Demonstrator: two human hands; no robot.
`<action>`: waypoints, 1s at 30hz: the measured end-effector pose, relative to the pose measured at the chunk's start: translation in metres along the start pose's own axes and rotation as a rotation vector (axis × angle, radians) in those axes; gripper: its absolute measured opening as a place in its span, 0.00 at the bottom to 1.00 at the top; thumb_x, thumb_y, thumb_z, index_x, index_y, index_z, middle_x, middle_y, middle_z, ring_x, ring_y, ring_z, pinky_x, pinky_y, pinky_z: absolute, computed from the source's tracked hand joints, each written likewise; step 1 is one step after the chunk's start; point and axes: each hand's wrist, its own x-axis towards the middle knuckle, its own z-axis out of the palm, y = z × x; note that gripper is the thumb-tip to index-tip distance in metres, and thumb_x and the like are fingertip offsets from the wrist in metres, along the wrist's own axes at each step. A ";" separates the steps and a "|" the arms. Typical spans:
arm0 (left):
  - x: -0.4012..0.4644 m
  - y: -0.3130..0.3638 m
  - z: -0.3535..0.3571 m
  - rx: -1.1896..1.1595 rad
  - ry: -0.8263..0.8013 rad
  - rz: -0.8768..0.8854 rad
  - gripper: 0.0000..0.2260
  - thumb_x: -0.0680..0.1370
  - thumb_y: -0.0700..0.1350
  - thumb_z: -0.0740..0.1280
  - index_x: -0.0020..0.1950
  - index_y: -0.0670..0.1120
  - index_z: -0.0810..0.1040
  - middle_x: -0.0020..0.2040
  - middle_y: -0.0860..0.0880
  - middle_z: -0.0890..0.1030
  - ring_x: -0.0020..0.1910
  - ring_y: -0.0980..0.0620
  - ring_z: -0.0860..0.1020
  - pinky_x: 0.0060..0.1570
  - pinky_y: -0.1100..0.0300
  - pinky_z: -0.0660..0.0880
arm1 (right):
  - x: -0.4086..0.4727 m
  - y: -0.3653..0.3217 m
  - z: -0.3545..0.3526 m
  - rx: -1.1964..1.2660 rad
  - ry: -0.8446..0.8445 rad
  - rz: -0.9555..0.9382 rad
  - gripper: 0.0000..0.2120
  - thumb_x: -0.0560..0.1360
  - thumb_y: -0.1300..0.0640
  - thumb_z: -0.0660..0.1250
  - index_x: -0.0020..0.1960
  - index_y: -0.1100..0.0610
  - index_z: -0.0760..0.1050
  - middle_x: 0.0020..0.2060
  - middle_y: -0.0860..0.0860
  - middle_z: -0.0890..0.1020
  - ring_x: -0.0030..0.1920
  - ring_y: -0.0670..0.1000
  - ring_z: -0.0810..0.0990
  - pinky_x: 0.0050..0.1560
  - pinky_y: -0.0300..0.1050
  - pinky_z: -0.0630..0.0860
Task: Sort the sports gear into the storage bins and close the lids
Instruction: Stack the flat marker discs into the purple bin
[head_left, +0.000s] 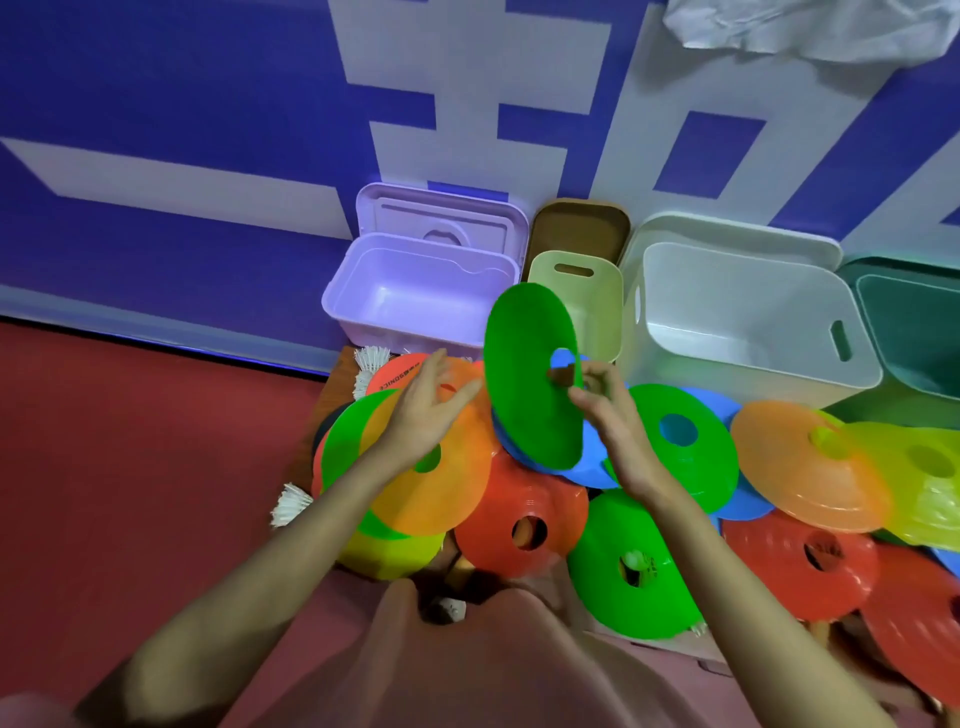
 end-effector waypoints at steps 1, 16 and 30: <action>-0.005 0.002 0.001 -0.076 -0.005 -0.046 0.24 0.79 0.44 0.66 0.73 0.40 0.64 0.65 0.47 0.72 0.60 0.57 0.74 0.59 0.63 0.70 | -0.002 0.003 0.003 0.182 0.005 0.082 0.35 0.61 0.42 0.69 0.60 0.65 0.71 0.52 0.57 0.81 0.56 0.52 0.78 0.54 0.42 0.74; -0.067 -0.045 -0.041 -1.139 0.093 -0.443 0.26 0.81 0.62 0.50 0.65 0.46 0.75 0.59 0.43 0.81 0.53 0.45 0.82 0.48 0.51 0.81 | -0.016 0.038 0.080 0.078 0.040 0.330 0.18 0.82 0.45 0.51 0.53 0.48 0.79 0.52 0.47 0.82 0.56 0.47 0.79 0.61 0.49 0.73; -0.115 -0.106 -0.109 -1.147 0.415 -0.326 0.25 0.81 0.60 0.48 0.61 0.47 0.78 0.58 0.45 0.81 0.56 0.46 0.80 0.59 0.48 0.76 | -0.036 0.096 0.123 -1.138 -0.478 -0.221 0.30 0.74 0.64 0.62 0.74 0.57 0.59 0.69 0.52 0.64 0.46 0.55 0.79 0.42 0.49 0.77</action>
